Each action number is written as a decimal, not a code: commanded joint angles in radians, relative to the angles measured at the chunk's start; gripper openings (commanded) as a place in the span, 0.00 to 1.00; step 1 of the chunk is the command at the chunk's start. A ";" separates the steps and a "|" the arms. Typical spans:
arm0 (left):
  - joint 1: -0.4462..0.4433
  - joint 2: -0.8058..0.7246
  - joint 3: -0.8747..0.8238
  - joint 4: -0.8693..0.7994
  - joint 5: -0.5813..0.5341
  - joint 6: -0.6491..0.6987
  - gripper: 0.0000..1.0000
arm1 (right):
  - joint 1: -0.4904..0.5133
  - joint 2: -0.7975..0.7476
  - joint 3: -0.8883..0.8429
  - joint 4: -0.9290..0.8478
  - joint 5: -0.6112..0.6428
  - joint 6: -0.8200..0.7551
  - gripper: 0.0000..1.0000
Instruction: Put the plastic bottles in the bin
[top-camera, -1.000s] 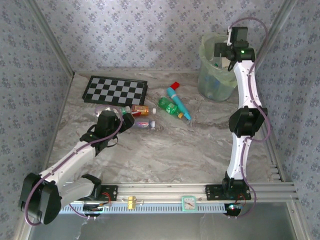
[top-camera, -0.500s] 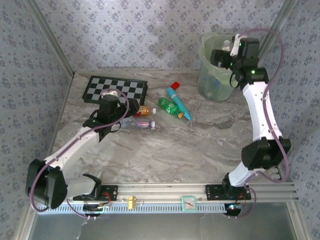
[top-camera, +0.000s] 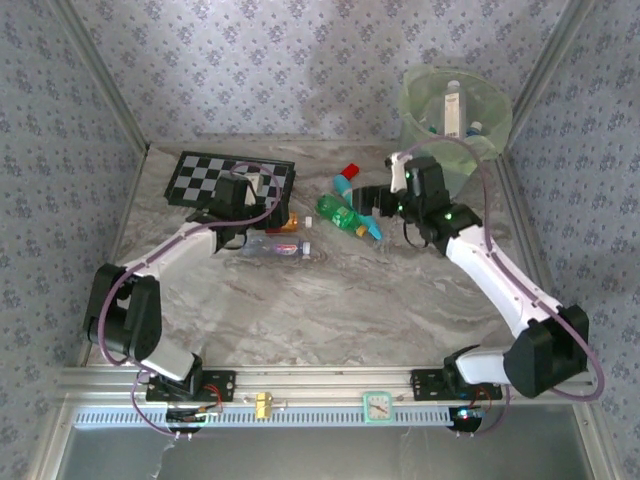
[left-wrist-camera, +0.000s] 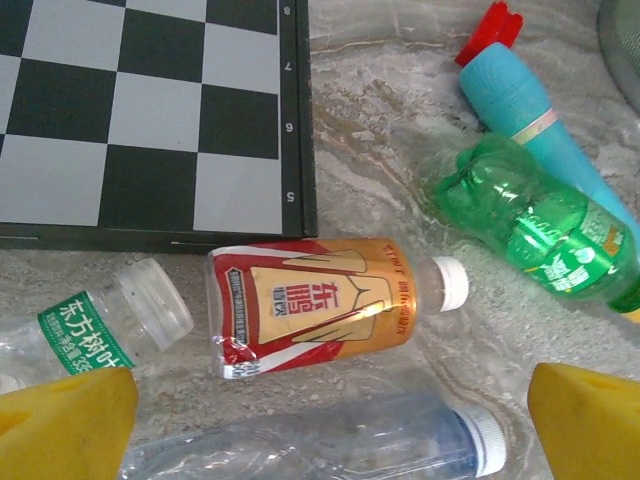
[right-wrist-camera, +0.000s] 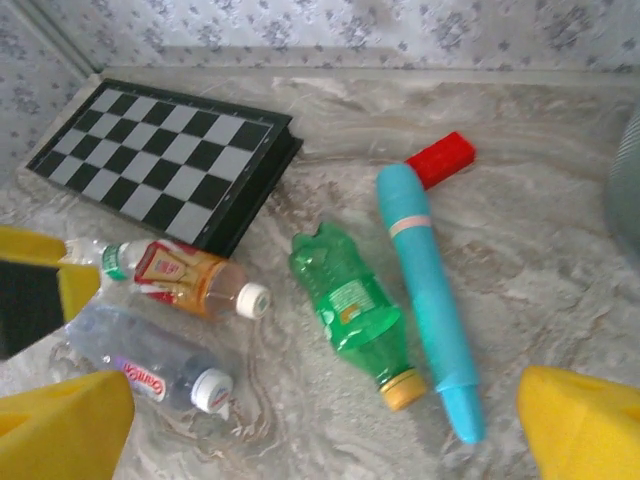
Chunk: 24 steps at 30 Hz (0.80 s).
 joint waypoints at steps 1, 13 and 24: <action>0.019 0.024 0.033 -0.042 0.023 0.053 1.00 | 0.048 -0.055 -0.104 0.105 0.050 0.082 1.00; 0.027 0.099 -0.011 -0.031 0.031 0.011 1.00 | 0.211 -0.035 -0.376 0.375 0.156 0.293 1.00; 0.024 0.100 -0.074 -0.076 0.064 -0.067 0.99 | 0.223 -0.014 -0.368 0.388 0.176 0.286 1.00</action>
